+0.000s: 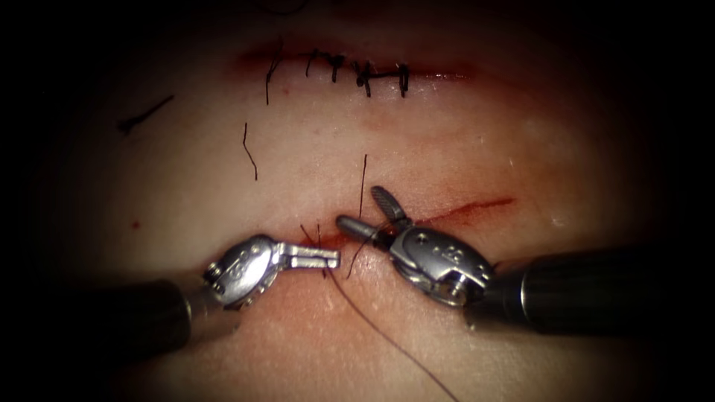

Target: Wound Closure

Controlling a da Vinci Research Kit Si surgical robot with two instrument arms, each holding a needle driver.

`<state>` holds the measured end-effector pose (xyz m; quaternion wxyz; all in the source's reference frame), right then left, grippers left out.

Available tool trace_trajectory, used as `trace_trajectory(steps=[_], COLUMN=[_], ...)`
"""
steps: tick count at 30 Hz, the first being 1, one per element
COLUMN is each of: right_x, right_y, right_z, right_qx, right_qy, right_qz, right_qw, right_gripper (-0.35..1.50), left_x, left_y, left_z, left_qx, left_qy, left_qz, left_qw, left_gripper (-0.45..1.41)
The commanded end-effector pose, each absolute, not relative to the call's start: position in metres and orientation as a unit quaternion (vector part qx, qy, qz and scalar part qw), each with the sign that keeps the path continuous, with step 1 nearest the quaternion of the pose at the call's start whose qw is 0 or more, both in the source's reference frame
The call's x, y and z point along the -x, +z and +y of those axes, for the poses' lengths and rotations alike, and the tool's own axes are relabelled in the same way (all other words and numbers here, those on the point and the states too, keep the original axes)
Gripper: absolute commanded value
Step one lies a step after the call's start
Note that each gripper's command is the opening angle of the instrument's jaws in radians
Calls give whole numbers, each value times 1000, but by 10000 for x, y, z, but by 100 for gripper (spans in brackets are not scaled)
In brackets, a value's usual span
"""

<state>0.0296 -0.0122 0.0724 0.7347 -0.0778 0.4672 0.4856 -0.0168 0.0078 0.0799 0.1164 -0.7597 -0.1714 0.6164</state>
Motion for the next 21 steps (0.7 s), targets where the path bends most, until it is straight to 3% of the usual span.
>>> trace_trajectory(steps=[1,21], right_x=[-304,-319], right_y=[733,746], right_z=[-126,-94], right_qx=[85,125], right_qy=[492,522], right_qz=[461,448], right_qw=[734,715], right_gripper=[107,102], left_x=[173,185], left_y=[804,796], left_z=[75,99], left_qx=[760,762], left_qy=[615,613], left_qz=[-174,-171], left_qw=[117,123], left_gripper=[-45,-45])
